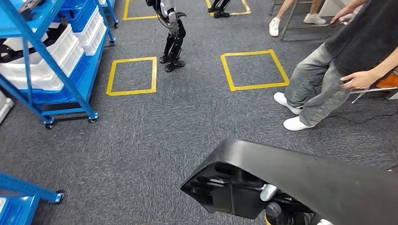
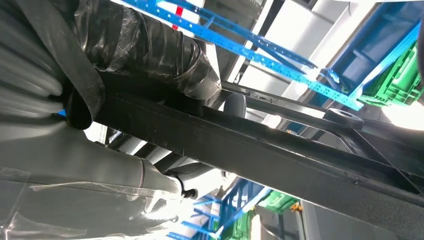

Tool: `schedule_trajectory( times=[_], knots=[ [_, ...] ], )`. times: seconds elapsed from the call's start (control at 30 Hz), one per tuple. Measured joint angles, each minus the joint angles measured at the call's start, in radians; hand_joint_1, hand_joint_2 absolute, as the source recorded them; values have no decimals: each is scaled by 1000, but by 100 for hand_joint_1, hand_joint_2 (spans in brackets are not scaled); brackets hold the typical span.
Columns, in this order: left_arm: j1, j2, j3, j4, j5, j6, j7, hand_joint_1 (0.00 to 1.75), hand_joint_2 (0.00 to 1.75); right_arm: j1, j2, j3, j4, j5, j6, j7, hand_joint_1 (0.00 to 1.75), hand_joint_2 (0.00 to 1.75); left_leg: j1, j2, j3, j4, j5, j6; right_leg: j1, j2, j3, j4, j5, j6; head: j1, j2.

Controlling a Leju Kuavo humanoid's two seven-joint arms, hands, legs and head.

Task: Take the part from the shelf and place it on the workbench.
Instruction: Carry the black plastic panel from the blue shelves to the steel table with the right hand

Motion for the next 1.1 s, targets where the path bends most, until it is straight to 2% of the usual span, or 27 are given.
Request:
schedule_trajectory(
  times=[0.03, 0.07, 0.1, 0.13, 0.17, 0.23, 0.27, 0.3, 0.33, 0.37, 0.43, 0.5, 0.53, 0.6, 0.63, 0.7, 0.73, 0.77, 0.8, 0.83, 0.87, 0.93, 0.97, 1.0, 1.03, 1.07, 1.1],
  knots=[
    [1, 0, 0, 0, -1, 0, -1, 0, 0, -1, 0, 1, 0, -4, -2, -4, 175, 175, -2, -6, 5, -11, -2, 3, -1, 11, -4, 0, 3, 7, 0, 0],
    [1, 0, 1, 0, -3, 0, -2, 0, 0, -2, 0, 2, 0, -7, -3, -8, 175, 175, -3, 4, 6, -15, -1, 8, -3, 23, -9, -1, 6, 15, 0, 0],
    [0, 0, 1, 0, -5, 0, -3, 0, 0, -1, 0, 3, -1, -10, -4, -9, 175, 175, -3, 15, 6, -18, 3, 15, -6, 22, -12, 2, 6, 20, 0, 0],
    [-2, -1, 1, 0, -8, 0, -3, 0, 0, 0, 0, 4, -2, -12, -5, -8, 175, 175, -2, 26, 7, -20, 6, 23, -5, 9, -18, 11, -1, 24, 0, 0],
    [-2, -2, 1, 0, -13, 1, 0, 0, 0, 1, 0, 5, -3, -14, -8, -3, 175, 175, -1, 39, 7, -24, 10, 31, -4, -16, -33, 41, -22, 26, 0, 0],
    [4, -4, 1, 0, -23, 5, 11, 0, 0, 3, 0, 11, -6, -22, -15, 13, 175, 175, -4, 65, 5, -25, 11, 40, -2, -69, -86, 157, -91, 28, 0, 0],
    [8, -5, 1, 0, -27, 6, 17, 0, 0, 4, 0, 14, -6, -26, -17, 22, 175, 175, -6, 79, 4, -25, 10, 42, -2, -82, -118, 226, -124, 30, 0, 0],
    [12, -6, 1, 0, -28, 7, 19, 0, 0, 4, 0, 19, -5, -33, -16, 31, 175, 175, -7, 93, 4, -25, 9, 42, -3, -86, -139, 274, -139, 31, 0, 0],
    [13, -8, 1, 0, -25, 5, 19, 0, 0, 0, 0, 23, -2, -42, -12, 43, 175, 175, -8, 106, 4, -24, 9, 42, -4, -89, -144, 288, -136, 32, 0, 0],
    [12, -10, 1, 0, -21, 3, 18, 0, 0, -8, 0, 27, 2, -50, -5, 56, 175, 175, -9, 118, 4, -24, 8, 41, -5, -91, -131, 267, -116, 32, 0, 0],
    [5, -16, 3, 0, -12, 0, 12, 0, 0, -49, 0, 39, 19, -71, 8, 93, 175, 175, -10, 140, 7, -22, 5, 36, -3, -121, -53, 129, -54, 26, 0, 0],
    [-2, -21, 4, 0, -11, 0, 7, 0, 0, -92, 5, 47, 42, -89, 15, 125, 175, 175, -14, 157, 11, -19, 0, 28, 6, -153, 7, 18, -23, 18, 0, 0],
    [-5, -22, 4, 0, -12, 0, 6, 0, 0, -103, 7, 49, 52, -95, 19, 133, 175, 175, -16, 163, 11, -18, -2, 23, 9, -159, 14, 1, -23, 15, 0, 0],
    [-10, -25, 4, 0, -15, 1, 6, 0, 0, -116, 10, 55, 72, -97, 31, 138, 175, 175, -16, 177, 12, -17, -5, 12, 10, -142, 12, -1, -20, 7, 0, 0],
    [-12, -25, 4, 0, -15, 2, 5, 0, 0, -120, 10, 58, 81, -93, 36, 138, 175, 175, -15, 169, 10, -9, -13, 7, 9, -134, 12, -4, -18, 2, 0, 0],
    [-13, -25, 4, 0, -12, 3, 4, 0, 0, -126, 12, 67, 94, -72, 39, 131, 175, 175, -9, 128, -16, 55, -57, -3, 4, -118, 13, -10, -13, -9, 0, 0],
    [-11, -23, 4, 0, -10, 3, 3, 0, 0, -125, 14, 73, 98, -57, 38, 123, 175, 175, -7, 102, -46, 121, -92, -6, 3, -109, 12, -10, -13, -12, 0, 0],
    [-9, -21, 4, 0, -8, 3, 2, 0, 0, -123, 16, 78, 101, -38, 36, 113, 175, 175, -7, 89, -80, 192, -124, -8, 4, -100, 11, -9, -13, -15, 0, 0],
    [-5, -18, 5, 0, -5, 3, -1, 0, 0, -119, 17, 85, 102, -18, 35, 102, 175, 175, -7, 84, -110, 251, -143, -9, 5, -90, 11, -9, -13, -15, 0, 0],
    [-3, -15, 6, 0, 0, 2, -5, 0, 0, -114, 17, 92, 103, 6, 33, 92, 175, 175, -7, 81, -128, 284, -144, -10, 5, -77, 12, -8, -13, -16, 0, 0],
    [-1, -12, 7, 0, 6, 1, -9, 0, 0, -109, 17, 100, 102, 29, 31, 85, 175, 175, -7, 80, -128, 273, -123, -8, 6, -66, 13, -8, -13, -15, 0, 0],
    [-1, -4, 9, 0, 16, 1, -12, 0, 0, -104, 20, 123, 99, 76, 20, 79, 175, 175, -7, 64, -77, 146, -40, -3, 5, -42, 18, -7, -15, -14, 0, 0],
    [-1, 1, 11, 0, 20, 2, -11, 0, 0, -105, 22, 137, 97, 100, 10, 78, 175, 175, -6, 42, -47, 78, -12, 0, 5, -31, 19, -7, -15, -12, 0, 0],
    [-1, 5, 14, 0, 23, 4, -9, 0, 0, -106, 25, 155, 93, 124, -2, 78, 175, 175, -6, 21, -24, 21, 7, 3, 4, -20, 17, -5, -15, -8, 0, 0],
    [-1, 8, 17, 0, 27, 6, -7, 0, 0, -107, 27, 177, 90, 145, -15, 77, 175, 175, -7, 5, -12, -6, 10, 6, 1, -9, 13, -4, -14, -3, 0, 0],
    [-2, 11, 21, 0, 29, 9, -5, 0, 0, -108, 28, 199, 87, 160, -26, 77, 175, 175, -9, -1, -8, -13, 7, 9, -1, 1, 9, -5, -11, 4, 0, 0],
    [-3, 13, 25, 0, 31, 12, -3, 0, 0, -109, 29, 220, 83, 171, -34, 77, 175, 175, -10, 7, -7, -17, 9, 13, -3, 12, 5, -6, -8, 12, 0, 0]
  ],
)
